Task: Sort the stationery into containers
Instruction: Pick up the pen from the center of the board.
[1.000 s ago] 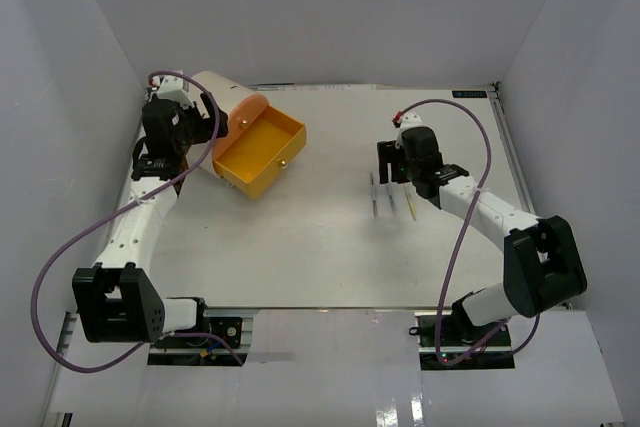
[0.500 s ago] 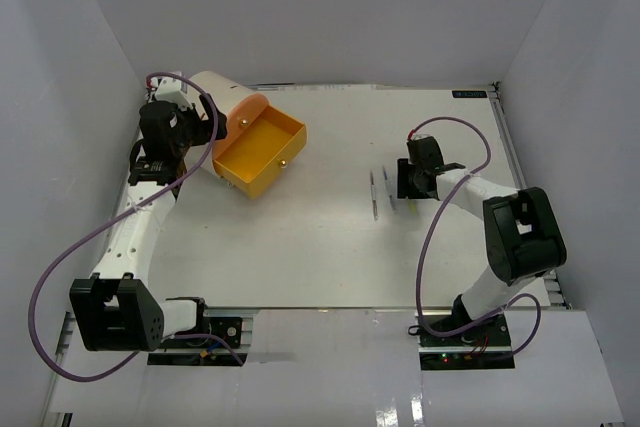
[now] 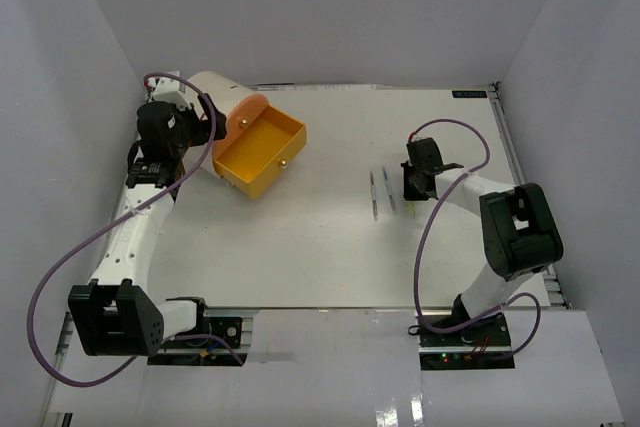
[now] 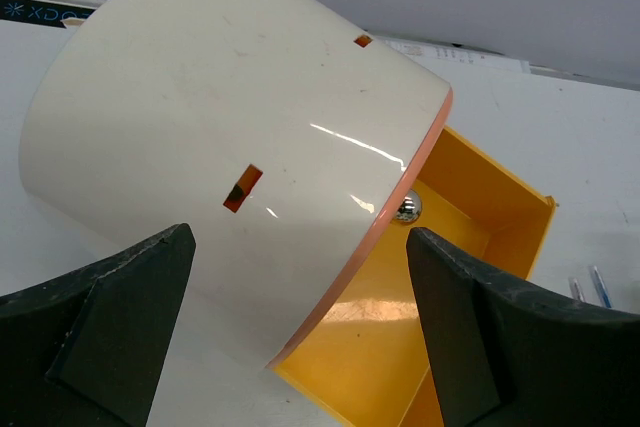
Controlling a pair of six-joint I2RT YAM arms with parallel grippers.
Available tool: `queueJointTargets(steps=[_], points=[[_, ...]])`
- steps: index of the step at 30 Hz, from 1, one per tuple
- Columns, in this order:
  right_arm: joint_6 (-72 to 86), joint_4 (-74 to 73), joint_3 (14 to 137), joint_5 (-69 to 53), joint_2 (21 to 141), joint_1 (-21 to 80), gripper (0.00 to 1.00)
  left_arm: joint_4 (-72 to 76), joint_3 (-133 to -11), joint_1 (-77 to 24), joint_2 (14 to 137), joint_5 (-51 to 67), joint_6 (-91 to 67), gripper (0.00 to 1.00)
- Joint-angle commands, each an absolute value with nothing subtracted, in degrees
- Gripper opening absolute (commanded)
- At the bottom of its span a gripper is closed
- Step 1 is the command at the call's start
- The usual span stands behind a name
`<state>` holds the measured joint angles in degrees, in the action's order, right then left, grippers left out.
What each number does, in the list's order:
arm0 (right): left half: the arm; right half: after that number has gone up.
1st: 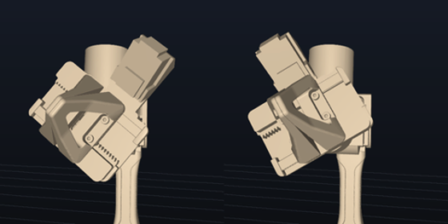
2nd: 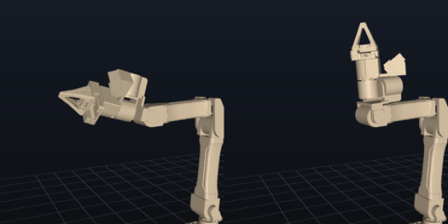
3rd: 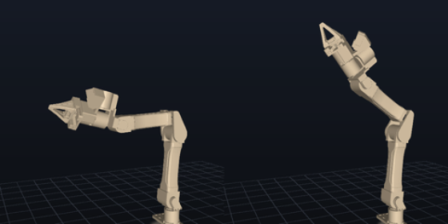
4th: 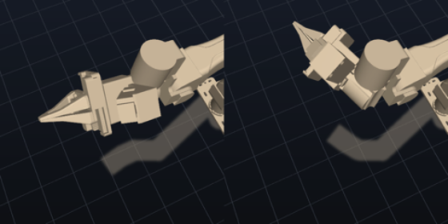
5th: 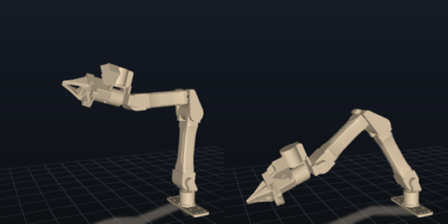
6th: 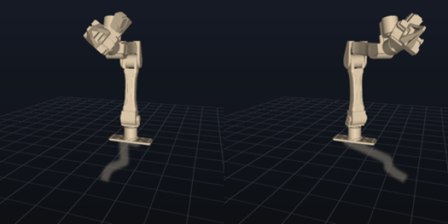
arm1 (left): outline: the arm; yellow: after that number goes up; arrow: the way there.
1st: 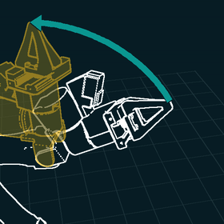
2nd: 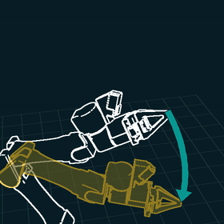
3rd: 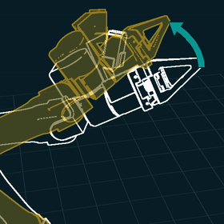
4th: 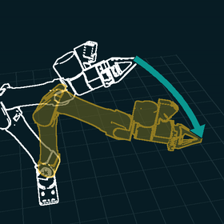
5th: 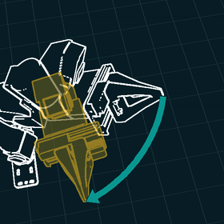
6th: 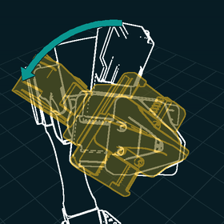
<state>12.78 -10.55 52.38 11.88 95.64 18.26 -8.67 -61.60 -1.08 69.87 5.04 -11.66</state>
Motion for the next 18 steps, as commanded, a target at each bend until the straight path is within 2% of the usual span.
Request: queueJointTargets(steps=[1, 8, 11, 18], points=[[12.31, -10.81, 53.00, 10.64, 92.03, 18.28, 0.12, -9.84, -65.64, -1.23, 66.62, 6.68, -13.09, 0.98], [12.30, -3.52, 52.56, -6.06, 79.38, 23.12, 0.12, -11.25, -68.12, -7.37, 64.07, 17.57, -22.50, 0.98], [13.18, -0.46, 53.96, -10.00, 75.95, 27.59, 0.12, -10.46, -67.59, -15.69, 63.37, 15.13, -25.31, 0.98], [19.07, 16.68, 51.51, -16.61, 69.44, 34.62, 0.13, -3.18, -64.60, -31.01, 66.17, 8.62, -30.76, 0.98]])
